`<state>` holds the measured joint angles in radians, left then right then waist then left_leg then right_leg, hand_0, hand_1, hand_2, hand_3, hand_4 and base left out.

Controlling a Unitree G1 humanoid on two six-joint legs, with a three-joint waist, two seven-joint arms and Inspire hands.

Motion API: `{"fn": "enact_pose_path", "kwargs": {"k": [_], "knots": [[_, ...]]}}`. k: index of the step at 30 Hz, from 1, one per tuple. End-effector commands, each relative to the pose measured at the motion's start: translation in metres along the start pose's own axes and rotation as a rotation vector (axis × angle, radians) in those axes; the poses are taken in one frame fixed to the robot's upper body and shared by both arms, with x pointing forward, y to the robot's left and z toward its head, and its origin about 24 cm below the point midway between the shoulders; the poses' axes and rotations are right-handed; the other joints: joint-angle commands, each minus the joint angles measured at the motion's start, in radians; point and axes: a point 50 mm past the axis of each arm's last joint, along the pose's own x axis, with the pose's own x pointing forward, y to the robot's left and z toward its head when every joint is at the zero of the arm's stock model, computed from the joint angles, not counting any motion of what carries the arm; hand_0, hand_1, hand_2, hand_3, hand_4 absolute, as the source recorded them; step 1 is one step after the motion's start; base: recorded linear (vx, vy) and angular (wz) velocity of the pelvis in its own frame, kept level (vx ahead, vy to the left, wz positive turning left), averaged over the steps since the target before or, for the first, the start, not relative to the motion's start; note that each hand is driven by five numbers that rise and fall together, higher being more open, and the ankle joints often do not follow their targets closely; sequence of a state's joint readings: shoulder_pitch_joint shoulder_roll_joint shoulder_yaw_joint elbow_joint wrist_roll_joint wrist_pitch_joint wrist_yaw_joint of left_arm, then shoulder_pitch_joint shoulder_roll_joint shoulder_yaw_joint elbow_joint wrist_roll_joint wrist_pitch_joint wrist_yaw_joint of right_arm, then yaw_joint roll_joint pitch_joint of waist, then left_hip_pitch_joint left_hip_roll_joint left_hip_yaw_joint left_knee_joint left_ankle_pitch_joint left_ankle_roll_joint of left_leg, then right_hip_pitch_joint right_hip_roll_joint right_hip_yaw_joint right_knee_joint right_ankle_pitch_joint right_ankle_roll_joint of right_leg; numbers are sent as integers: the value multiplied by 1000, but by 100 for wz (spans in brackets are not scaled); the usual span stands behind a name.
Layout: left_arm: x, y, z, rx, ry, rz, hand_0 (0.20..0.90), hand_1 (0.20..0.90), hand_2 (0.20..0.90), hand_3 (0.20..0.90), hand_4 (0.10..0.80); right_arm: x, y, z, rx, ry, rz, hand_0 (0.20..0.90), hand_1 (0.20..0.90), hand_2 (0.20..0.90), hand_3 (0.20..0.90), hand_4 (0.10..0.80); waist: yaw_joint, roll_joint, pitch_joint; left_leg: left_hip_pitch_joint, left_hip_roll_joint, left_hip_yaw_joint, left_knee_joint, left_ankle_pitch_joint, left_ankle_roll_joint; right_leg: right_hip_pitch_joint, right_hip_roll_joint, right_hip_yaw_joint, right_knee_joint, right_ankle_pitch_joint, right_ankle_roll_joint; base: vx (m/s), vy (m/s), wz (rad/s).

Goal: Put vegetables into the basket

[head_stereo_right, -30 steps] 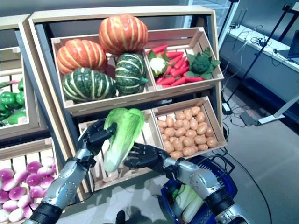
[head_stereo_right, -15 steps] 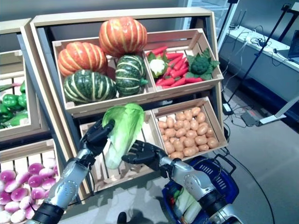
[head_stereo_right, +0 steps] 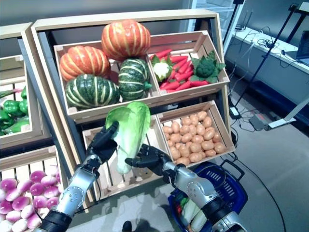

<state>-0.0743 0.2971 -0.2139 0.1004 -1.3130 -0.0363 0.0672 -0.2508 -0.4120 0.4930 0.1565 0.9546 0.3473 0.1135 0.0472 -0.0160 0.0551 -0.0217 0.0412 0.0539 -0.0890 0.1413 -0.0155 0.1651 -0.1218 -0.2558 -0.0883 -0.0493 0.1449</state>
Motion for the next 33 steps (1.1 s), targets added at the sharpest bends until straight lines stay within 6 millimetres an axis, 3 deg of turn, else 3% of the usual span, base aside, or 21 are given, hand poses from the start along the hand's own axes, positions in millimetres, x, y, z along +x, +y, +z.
{"fn": "enact_pose_path", "kwargs": {"k": [1, 13, 14, 33], "knots": [[21, -61, 0, -159, -34, -324, 300, 300, 300, 300, 400, 27, 58, 23, 129, -137, 260, 900, 900, 900, 900, 800, 21, -46, -56, 86, 25, 21, 2, -143, -33, -59, -83, 28, 4, 99, -2, 0, 0, 0], [22, -62, -9, -238, -15, -324, 300, 300, 300, 300, 400, 30, 63, 23, 186, -165, 235, 900, 900, 900, 900, 800, 18, -45, -54, 89, 26, 23, 2, -142, -34, -56, -83, 30, 3, 99, -3, 0, 0, 0], [22, -62, -9, -238, -15, -325, 300, 300, 300, 300, 400, 30, 63, 24, 190, -170, 230, 300, 300, 300, 300, 400, 18, -45, -54, 89, 26, 23, 2, -142, -33, -56, -82, 30, 3, 99, -3, 0, 0, 0], [22, -61, -5, -210, -17, -323, 300, 300, 300, 300, 400, 27, 55, 29, 162, -215, 198, 300, 300, 300, 300, 400, 17, -41, -50, 91, 27, 20, 2, -138, -33, -55, -79, 36, 5, 100, -8, 0, 0, 0]]}}
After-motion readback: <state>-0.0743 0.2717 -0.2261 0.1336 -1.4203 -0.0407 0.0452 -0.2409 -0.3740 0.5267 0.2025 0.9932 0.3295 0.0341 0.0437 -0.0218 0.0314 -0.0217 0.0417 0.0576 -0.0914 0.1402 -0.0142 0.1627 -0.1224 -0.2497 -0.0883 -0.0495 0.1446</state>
